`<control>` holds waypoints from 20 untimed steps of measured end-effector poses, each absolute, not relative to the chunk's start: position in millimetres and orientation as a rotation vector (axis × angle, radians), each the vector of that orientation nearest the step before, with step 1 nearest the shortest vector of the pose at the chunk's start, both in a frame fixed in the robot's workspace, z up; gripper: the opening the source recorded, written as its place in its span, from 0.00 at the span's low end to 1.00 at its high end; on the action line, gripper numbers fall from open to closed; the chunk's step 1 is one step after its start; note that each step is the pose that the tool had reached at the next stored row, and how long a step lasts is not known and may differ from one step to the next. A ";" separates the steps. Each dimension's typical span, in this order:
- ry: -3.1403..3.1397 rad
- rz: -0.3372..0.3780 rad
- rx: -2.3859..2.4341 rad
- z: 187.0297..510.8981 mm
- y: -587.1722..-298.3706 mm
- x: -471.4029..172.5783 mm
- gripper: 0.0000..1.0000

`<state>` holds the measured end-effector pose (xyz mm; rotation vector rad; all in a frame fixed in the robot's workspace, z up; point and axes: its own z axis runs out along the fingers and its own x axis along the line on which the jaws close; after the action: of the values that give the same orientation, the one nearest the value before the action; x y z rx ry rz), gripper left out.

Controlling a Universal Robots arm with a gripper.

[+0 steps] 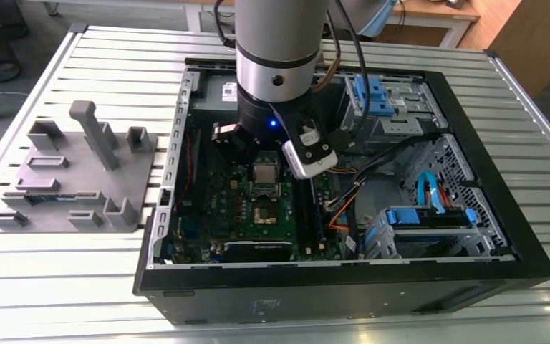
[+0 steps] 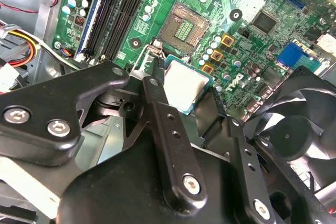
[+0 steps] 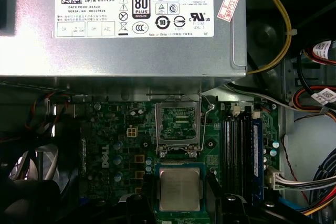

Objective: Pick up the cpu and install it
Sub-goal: 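Place the cpu into insertion slot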

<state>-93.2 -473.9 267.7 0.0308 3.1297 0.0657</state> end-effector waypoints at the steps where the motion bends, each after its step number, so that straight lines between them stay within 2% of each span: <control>1: 3.130 0.066 0.031 267.7 -473.9 -93.2 0.47; 8: 3.129 0.067 0.031 266.6 -473.9 -93.2 0.47; 20: 3.130 0.047 0.031 246.0 -474.1 -93.2 0.47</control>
<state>-93.2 -474.1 246.0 0.0308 3.1299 0.0465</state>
